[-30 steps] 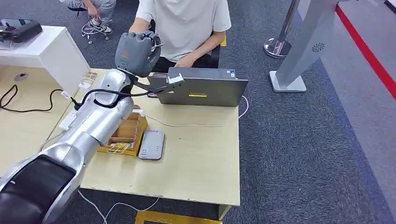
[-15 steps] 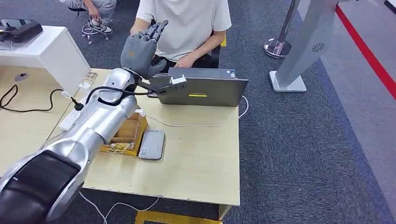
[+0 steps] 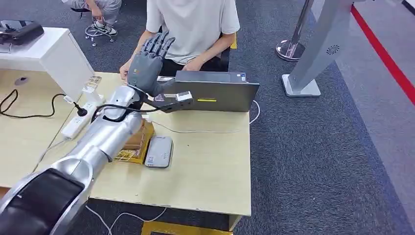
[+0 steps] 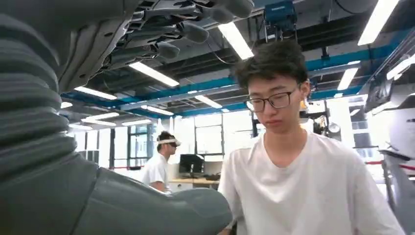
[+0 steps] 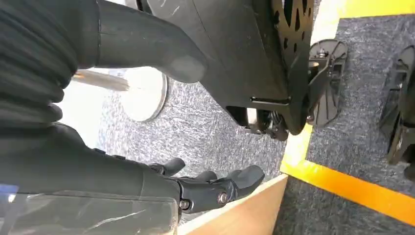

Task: Pass the card to the sensor for recognition and then transmit it.

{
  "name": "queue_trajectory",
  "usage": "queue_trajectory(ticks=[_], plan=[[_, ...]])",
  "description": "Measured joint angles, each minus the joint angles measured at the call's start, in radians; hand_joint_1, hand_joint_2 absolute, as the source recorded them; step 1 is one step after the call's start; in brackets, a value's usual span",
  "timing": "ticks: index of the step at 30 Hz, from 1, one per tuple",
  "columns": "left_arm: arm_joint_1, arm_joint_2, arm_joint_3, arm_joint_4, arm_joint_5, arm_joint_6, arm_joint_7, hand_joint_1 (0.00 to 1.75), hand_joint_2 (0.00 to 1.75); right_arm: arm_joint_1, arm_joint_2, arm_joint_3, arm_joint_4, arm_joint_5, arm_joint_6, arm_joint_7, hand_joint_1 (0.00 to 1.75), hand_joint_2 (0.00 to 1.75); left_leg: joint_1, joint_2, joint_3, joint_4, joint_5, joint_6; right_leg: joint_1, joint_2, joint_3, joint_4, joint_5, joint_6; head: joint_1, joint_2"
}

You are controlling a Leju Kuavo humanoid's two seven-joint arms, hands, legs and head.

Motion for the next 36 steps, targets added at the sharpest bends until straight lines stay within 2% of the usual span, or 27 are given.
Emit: queue_trajectory(ticks=[3,6,9,14,16,19,22,26,27,30,31,36], plan=[[0.13,0.08,0.0,-0.158,0.03,0.02,-0.016,0.0,1.75,0.001,-0.001,0.0,0.004,-0.013,-0.014,0.005,0.0,1.75,0.0,0.003,0.001,-0.001,-0.001,-0.001,0.0,0.003,-0.001,0.0,0.0,0.0,0.0,0.0],[0.292,0.164,0.038,-0.362,0.021,0.024,-0.071,0.0,1.75,0.002,-0.002,0.0,0.005,-0.019,-0.027,0.006,0.0,1.75,0.0,0.004,0.002,-0.002,-0.002,-0.001,0.0,0.003,-0.001,0.0,-0.002,-0.002,-0.001,0.0],[0.455,0.217,0.095,-0.529,-0.001,0.028,-0.133,0.0,1.75,0.002,-0.003,0.0,0.007,-0.026,-0.032,0.005,0.0,1.75,0.0,0.003,0.002,-0.002,-0.003,-0.001,0.0,0.003,-0.001,0.0,-0.003,-0.002,-0.001,0.0],[0.664,0.261,0.18,-0.724,-0.013,0.028,-0.207,0.0,1.75,0.002,-0.003,-0.001,0.008,-0.031,-0.034,0.004,0.0,1.75,0.0,0.004,0.002,-0.002,-0.006,-0.001,0.0,0.003,-0.002,-0.001,-0.004,-0.001,0.0,0.0],[0.732,0.276,0.203,-0.785,-0.021,0.028,-0.208,0.0,1.75,0.003,-0.003,-0.002,0.009,-0.031,-0.033,0.003,0.0,1.75,0.0,0.004,0.002,-0.002,-0.006,-0.001,0.0,0.003,-0.001,-0.001,-0.005,0.0,0.0,0.0],[0.825,0.284,0.241,-0.852,-0.01,0.028,-0.263,0.0,1.75,0.003,-0.003,-0.002,0.009,-0.022,-0.03,0.002,0.0,1.75,0.0,0.004,0.002,-0.002,-0.006,-0.001,0.0,0.003,-0.001,-0.001,-0.006,0.0,0.0,0.0],[0.923,0.285,0.274,-0.888,-0.007,0.029,-0.266,0.0,1.75,0.005,-0.003,-0.002,0.01,-0.023,-0.033,0.009,0.0,1.75,0.0,0.004,0.002,-0.002,-0.006,-0.001,0.0,0.003,-0.001,-0.001,-0.006,-0.001,0.0,0.0],[1.021,0.286,0.287,-0.899,-0.031,0.029,-0.239,0.0,1.75,0.006,-0.005,-0.002,0.012,-0.024,-0.038,0.021,0.0,1.75,0.0,0.004,0.002,-0.002,-0.006,-0.001,0.0,0.002,-0.001,-0.001,-0.006,-0.001,0.0,0.0],[1.037,0.286,0.287,-0.897,-0.043,0.029,-0.216,0.0,1.75,0.007,-0.005,-0.002,0.013,-0.023,-0.037,0.024,0.0,1.75,0.0,0.003,0.002,-0.002,-0.006,-0.001,0.0,0.002,-0.001,-0.001,-0.007,-0.001,0.0,0.0],[1.049,0.281,0.284,-0.841,-0.097,0.028,-0.115,0.0,1.75,0.007,-0.005,-0.001,0.014,-0.011,-0.024,0.024,0.0,1.75,0.0,0.002,0.002,-0.002,-0.006,-0.001,0.0,0.001,-0.001,-0.001,-0.007,-0.001,0.0,0.0],[1.05,0.279,0.284,-0.823,-0.112,0.028,-0.099,0.0,1.75,0.007,-0.005,-0.001,0.014,-0.007,-0.021,0.023,0.0,1.75,0.0,0.002,0.002,-0.002,-0.006,-0.001,0.0,0.001,-0.001,-0.001,-0.007,-0.001,0.0,0.0],[1.032,0.25,0.303,-0.71,-0.168,0.029,-0.096,0.0,1.75,0.008,-0.005,0.001,0.014,0.003,-0.008,0.004,0.0,1.75,0.0,0.002,0.002,-0.002,-0.006,-0.001,0.0,0.001,0.0,-0.001,-0.006,-0.001,0.0,0.0]])
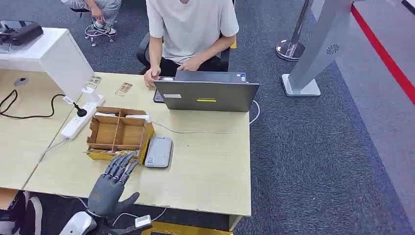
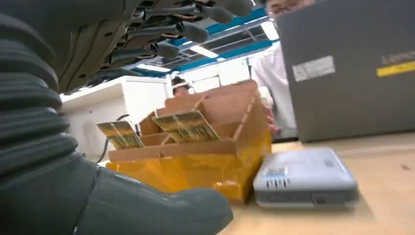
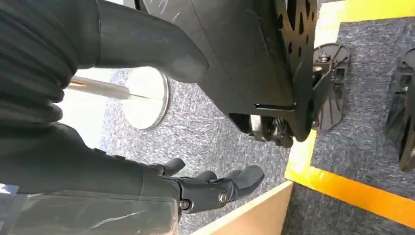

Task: Pass the card to the sensor for recognition and then transmit it.

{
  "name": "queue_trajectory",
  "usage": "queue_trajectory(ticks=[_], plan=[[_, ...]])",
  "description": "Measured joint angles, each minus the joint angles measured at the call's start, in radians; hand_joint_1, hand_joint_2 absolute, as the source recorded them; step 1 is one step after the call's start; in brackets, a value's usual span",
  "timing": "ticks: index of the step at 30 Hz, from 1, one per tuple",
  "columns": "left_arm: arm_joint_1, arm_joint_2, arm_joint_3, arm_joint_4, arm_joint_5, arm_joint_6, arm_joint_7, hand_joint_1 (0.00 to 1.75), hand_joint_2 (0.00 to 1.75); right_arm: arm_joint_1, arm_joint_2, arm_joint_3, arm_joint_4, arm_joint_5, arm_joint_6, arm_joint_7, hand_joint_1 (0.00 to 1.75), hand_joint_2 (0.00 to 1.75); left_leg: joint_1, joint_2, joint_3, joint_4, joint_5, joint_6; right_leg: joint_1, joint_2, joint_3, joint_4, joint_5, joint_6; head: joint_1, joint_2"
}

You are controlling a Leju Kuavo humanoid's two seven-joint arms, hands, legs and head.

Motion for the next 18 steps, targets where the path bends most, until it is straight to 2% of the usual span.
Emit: queue_trajectory(ticks=[4,12,18], plan=[[-0.023,-0.023,0.051,0.057,-0.008,0.0,-0.024,0.0,1.75,-0.001,0.0,0.004,0.0,0.006,0.0,-0.003,0.0,1.75,0.0,0.0,0.0,0.0,0.0,0.0,0.0,0.0,0.0,0.0,0.0,0.0,0.0,0.0],[-0.04,-0.053,0.097,0.107,-0.022,0.0,-0.038,0.0,1.75,-0.002,0.0,0.012,0.0,0.01,0.002,-0.007,0.0,1.75,0.0,0.0,0.0,0.0,0.0,0.0,0.0,0.0,0.0,0.0,0.0,0.0,0.0,0.0],[-0.061,-0.083,0.131,0.127,-0.035,0.0,-0.087,0.0,1.75,-0.003,0.0,0.016,0.0,0.013,0.008,-0.002,0.0,1.75,0.0,0.0,0.0,0.0,0.0,0.0,0.0,0.0,0.0,0.0,0.0,0.0,0.0,0.0]])
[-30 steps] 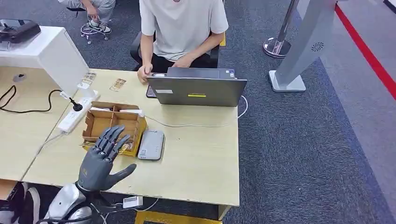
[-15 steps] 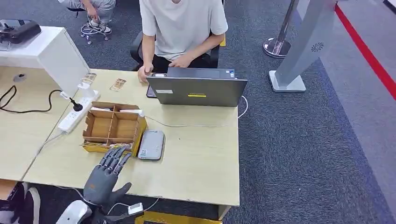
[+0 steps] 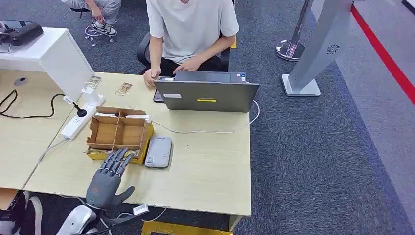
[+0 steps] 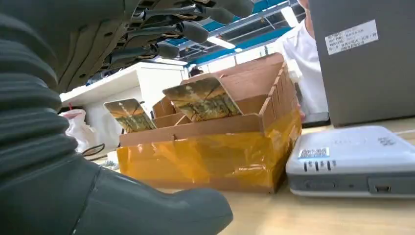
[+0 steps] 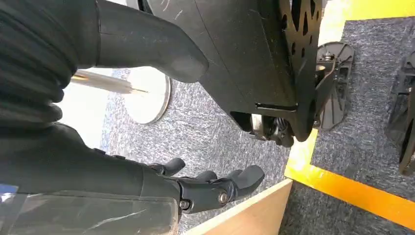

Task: Pass the card to the sensor for recognition and then transmit it.

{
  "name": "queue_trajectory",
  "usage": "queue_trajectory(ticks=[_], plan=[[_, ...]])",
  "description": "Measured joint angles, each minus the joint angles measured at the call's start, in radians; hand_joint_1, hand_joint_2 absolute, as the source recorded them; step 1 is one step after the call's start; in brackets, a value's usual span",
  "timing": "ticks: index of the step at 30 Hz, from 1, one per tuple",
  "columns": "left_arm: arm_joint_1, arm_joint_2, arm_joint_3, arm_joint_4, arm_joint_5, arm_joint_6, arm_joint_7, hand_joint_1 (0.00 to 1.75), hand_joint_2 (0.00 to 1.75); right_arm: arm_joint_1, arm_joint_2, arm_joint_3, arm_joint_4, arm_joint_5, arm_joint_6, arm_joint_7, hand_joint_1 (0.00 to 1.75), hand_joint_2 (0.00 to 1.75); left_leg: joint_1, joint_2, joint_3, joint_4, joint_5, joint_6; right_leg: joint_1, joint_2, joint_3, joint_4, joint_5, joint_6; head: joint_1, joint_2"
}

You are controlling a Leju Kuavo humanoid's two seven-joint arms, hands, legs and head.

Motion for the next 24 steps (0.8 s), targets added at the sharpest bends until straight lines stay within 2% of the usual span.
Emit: queue_trajectory(ticks=[6,8,10,12,24], plan=[[0.0,-0.003,0.002,0.0,-0.002,0.0,-0.003,0.0,1.75,0.0,0.0,0.0,0.0,0.0,0.0,0.0,0.0,1.75,0.0,0.0,0.0,0.0,0.0,0.0,0.0,0.0,0.0,0.0,0.0,0.0,0.0,0.0],[-0.006,-0.015,0.026,0.0,-0.008,0.0,-0.016,0.0,1.75,0.0,0.0,0.0,0.0,0.003,0.002,0.0,0.0,1.75,0.0,0.0,0.0,0.0,0.0,0.0,0.0,0.0,0.0,0.0,0.0,0.0,0.0,0.0],[-0.028,-0.038,0.112,-0.001,-0.005,0.0,-0.066,0.0,1.75,-0.002,0.0,0.01,0.0,0.013,0.004,-0.007,0.0,1.75,0.0,0.0,0.0,0.0,0.0,0.0,0.0,0.0,0.0,0.0,0.0,0.0,0.0,0.0],[-0.034,-0.048,0.169,-0.003,-0.002,0.0,-0.077,0.0,1.75,-0.004,0.0,0.021,0.0,0.014,0.0,-0.015,0.0,1.75,0.0,0.0,0.0,0.0,0.0,0.0,0.0,0.0,0.0,0.0,0.0,0.0,0.0,0.0],[-0.037,-0.066,0.207,-0.003,-0.013,0.0,-0.069,0.0,1.75,-0.005,0.0,0.027,0.0,0.016,0.009,-0.022,0.0,1.75,0.0,0.0,0.0,0.0,0.0,0.0,0.0,0.0,0.0,0.0,0.0,0.0,0.0,0.0]])
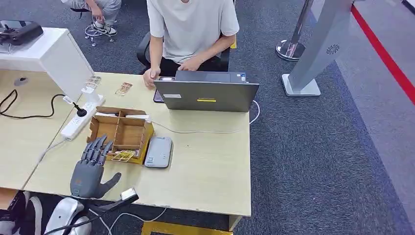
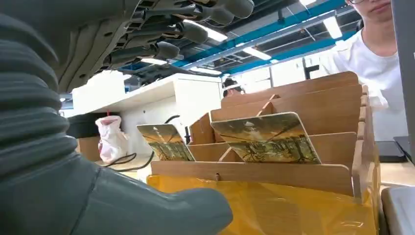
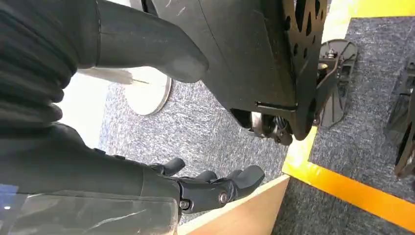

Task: Pass the card to the sensor for recognition and then transmit it.

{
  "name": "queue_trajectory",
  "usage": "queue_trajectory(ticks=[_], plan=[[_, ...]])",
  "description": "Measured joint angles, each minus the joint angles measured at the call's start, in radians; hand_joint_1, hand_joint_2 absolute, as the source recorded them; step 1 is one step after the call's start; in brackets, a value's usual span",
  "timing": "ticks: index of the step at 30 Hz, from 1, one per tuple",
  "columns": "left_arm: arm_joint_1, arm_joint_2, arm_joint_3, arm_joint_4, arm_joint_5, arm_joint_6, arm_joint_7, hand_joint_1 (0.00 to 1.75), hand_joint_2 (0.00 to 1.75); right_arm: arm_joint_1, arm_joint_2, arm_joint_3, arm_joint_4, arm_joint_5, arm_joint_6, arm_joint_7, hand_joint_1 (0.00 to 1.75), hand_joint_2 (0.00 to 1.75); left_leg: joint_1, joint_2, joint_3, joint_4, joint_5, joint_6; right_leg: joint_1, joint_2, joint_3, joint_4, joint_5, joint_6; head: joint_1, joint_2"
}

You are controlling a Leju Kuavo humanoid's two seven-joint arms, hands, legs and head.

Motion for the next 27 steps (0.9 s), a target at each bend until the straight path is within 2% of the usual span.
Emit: queue_trajectory(ticks=[15,27], plan=[[-0.013,-0.003,0.0,0.0,0.0,0.0,0.023,0.0,1.75,-0.005,0.001,0.022,0.0,0.018,0.002,-0.008,0.0,1.75,0.0,0.0,0.0,0.0,0.0,0.0,0.0,0.0,0.0,0.0,0.0,0.0,0.0,0.0],[-0.062,-0.01,-0.011,0.021,-0.013,0.0,0.063,0.0,1.75,-0.011,0.003,0.038,0.0,0.028,0.015,-0.013,0.0,1.75,0.0,0.0,0.0,0.0,0.0,0.0,0.0,0.0,0.0,0.0,0.0,0.0,0.0,0.0]])
